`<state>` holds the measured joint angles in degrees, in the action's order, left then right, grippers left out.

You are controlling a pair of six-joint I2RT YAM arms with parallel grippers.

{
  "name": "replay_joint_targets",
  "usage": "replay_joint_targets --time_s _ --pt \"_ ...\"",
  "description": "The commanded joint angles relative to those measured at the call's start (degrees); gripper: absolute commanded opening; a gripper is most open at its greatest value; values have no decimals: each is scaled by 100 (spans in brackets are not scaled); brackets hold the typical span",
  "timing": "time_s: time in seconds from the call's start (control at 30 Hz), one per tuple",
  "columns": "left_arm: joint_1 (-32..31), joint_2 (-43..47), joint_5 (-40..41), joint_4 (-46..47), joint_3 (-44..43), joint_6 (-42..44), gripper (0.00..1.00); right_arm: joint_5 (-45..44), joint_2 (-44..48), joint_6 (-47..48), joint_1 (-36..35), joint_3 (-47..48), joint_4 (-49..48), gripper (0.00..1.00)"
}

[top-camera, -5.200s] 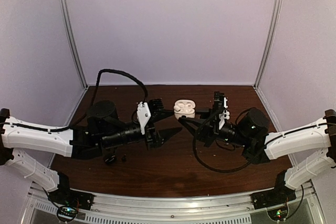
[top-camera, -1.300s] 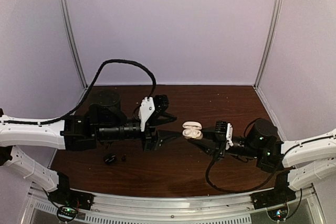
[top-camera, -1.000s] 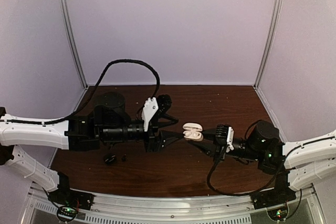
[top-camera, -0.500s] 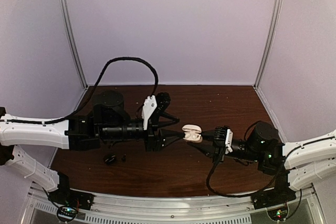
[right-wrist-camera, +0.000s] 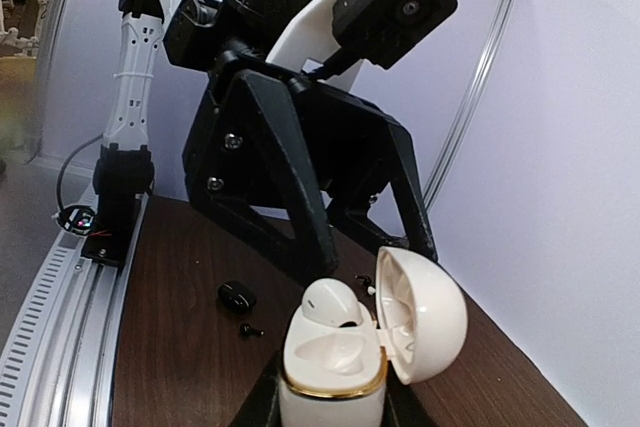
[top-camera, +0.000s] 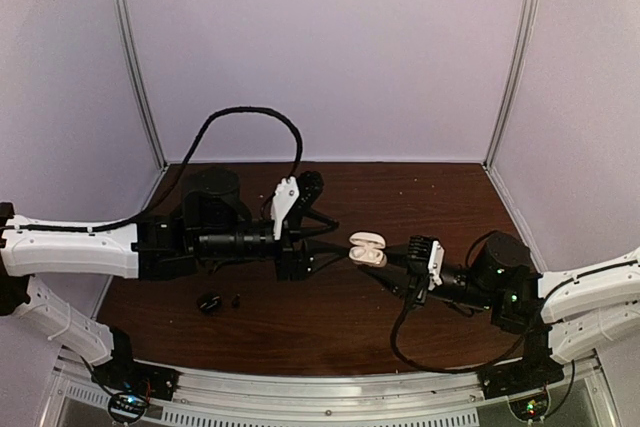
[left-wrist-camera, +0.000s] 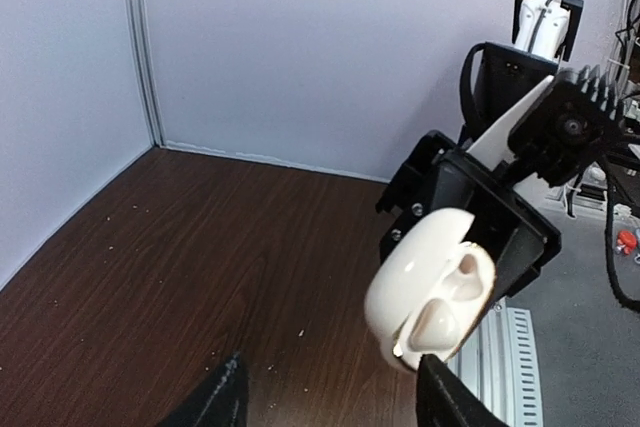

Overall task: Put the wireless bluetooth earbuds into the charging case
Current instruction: Adjust the left earbud in the left side groove of the charging case, then move the right earbud to the center of the board.

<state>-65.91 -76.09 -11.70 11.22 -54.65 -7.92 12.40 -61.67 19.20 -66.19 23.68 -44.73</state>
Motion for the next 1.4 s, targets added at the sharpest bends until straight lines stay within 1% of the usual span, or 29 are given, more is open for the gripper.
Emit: replay_joint_targets --time_s 0.0,0.07,0.13,0.27,0.33,0.37,0.43,0.53,0.6,0.63,0.67,0.73,0.83,0.93,0.97,1.07,1.13,1.27,1.37 --pt "811 305 -686 458 356 -309 59 -141 92 -414 88 -111 -342 0" --pt "1140 384 -688 492 468 -389 59 -130 94 -582 168 -182 -431 0" --pt "1513 398 -513 391 501 -446 59 -98 109 -752 289 -234 -510 0" --pt "2518 207 -294 -30 386 -814 60 -73 121 -1090 467 -229 -517 0" --pt "2920 110 -44 -208 337 -944 60 -52 112 -1143 484 -164 -430 0" --pt "3066 53 282 -339 274 -987 60 -3 105 -1155 485 -129 -383 0" --pt "3468 -189 494 -655 106 -1137 60 186 96 -1144 485 -49 -261 2" --pt "4166 -555 498 -1015 -85 -1422 60 340 -24 -1180 485 91 -178 3" --pt "4454 -753 552 -1094 -109 -1512 59 376 -105 -1195 485 200 -62 3" --pt "4545 -836 650 -1096 -114 -1508 59 364 -141 -1219 490 271 36 3" --pt "4611 -915 760 -1286 -141 -1481 59 385 -163 -1253 485 355 151 3" --pt "4729 -1082 904 -1439 -246 -1450 59 367 -215 -1343 485 486 322 1" --pt "4845 -1411 1307 -1700 -567 -1198 59 428 -220 -1408 485 575 435 0" --pt "5011 -1942 1177 -2156 -1123 -901 59 362 -184 -1469 486 551 396 0" --pt "5058 -2124 981 -2309 -1316 -809 59 361 -167 -1466 491 550 406 0" --pt "5122 -2641 898 -2717 -1801 -594 58 444 -101 -1433 501 579 500 0" --pt "5126 -2894 849 -2838 -1981 -506 57 503 -55 -1392 507 639 654 0" --pt "5127 -3341 860 -2970 -2206 -415 54 856 -49 -1231 548 907 1314 0" --pt "5131 -3504 885 -3026 -2286 -390 53 1064 -93 -1270 585 1032 1508 0"
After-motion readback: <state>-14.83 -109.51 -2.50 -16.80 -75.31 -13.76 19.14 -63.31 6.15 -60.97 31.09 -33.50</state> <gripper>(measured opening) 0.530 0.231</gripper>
